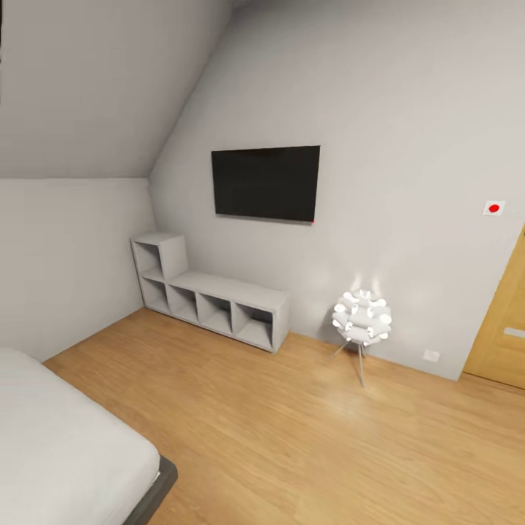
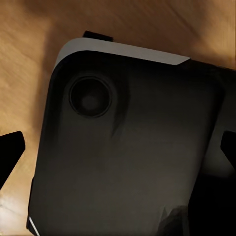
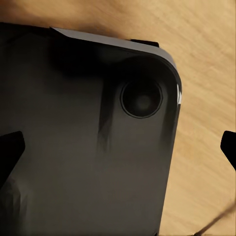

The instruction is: Attach the digital camera to the camera tripod in the bedroom.

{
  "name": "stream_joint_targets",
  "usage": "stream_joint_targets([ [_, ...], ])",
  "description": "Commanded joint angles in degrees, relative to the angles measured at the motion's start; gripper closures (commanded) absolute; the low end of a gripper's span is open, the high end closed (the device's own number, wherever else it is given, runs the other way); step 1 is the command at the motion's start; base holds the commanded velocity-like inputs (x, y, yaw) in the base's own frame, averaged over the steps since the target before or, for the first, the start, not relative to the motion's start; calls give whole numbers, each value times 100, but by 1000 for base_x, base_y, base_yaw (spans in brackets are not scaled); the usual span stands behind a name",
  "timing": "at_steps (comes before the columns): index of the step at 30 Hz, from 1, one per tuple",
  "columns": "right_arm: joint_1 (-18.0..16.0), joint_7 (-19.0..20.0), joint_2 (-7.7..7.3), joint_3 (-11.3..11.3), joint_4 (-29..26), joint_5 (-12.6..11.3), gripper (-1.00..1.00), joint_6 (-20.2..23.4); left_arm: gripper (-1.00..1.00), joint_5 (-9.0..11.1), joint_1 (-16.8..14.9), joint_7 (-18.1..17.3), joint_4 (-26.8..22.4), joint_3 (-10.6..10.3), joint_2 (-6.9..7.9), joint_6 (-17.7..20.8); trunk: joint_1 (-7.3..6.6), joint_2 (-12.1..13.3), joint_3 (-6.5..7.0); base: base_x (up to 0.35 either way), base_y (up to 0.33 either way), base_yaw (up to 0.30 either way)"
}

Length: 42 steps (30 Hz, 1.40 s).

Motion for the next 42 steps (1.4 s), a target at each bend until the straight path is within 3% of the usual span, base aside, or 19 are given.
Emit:
stream_joint_targets([
  [1, -3, -8, -1, -6, 9, 44, -100, -27, -100, 23, 1, 2, -4, 14, -1, -9, 1, -2, -3, 106, 290, 16],
  [10, -3, -8, -5, -28, 9, 22, -100, -27, -100, 20, 1, 5, -4, 14, -5, -14, 1, -2, -3, 36, 86, -79],
  [31, -3, -7, -3, -32, 9, 29, -100, -27, -100, 17, 1, 7, -1, 9, -6, -13, 1, -2, -3, 5, 4, -279],
  [42, -3, -5, -3, -24, 9, 29, -100, -27, -100, 3, 1, -7, 5, -25, -1, -9, 1, -2, -3, 156, 154, -170],
])
